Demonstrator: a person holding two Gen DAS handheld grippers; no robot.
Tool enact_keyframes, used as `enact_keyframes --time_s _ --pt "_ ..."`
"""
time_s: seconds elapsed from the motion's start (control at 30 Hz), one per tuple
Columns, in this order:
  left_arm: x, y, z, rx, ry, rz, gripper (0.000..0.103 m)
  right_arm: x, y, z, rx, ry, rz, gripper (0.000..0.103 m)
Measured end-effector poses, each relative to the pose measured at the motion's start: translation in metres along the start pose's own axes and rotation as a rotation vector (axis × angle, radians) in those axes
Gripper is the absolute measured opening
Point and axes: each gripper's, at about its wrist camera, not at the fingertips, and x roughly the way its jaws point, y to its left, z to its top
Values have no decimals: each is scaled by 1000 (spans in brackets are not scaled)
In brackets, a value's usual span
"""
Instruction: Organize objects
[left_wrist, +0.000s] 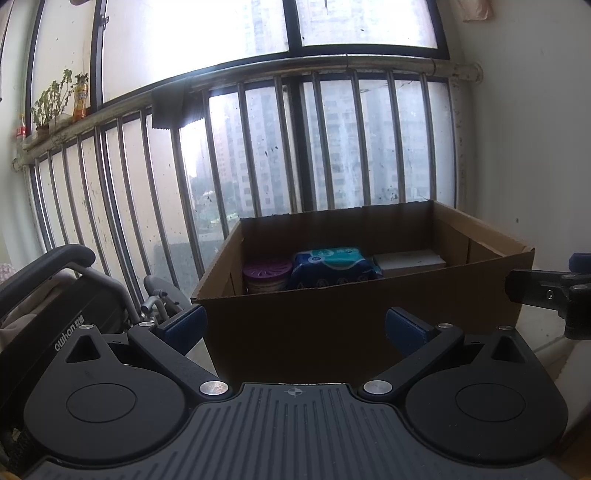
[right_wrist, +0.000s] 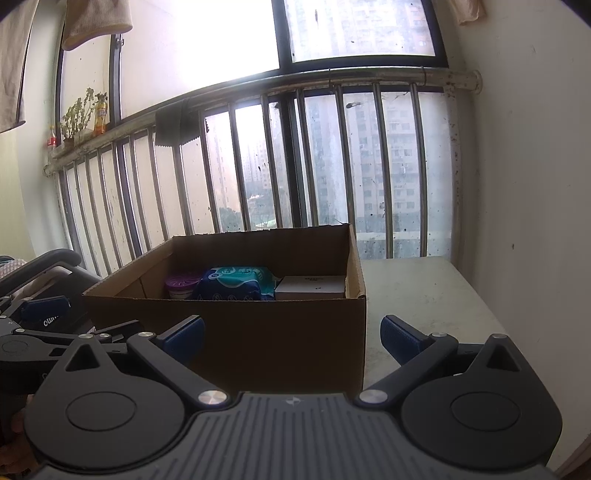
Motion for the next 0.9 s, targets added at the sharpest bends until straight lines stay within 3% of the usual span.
enact_keyframes --time_s 0.9 --pt "-5 0 2 5 -12 4 103 -1 -1 5 -1 -10 5 103"
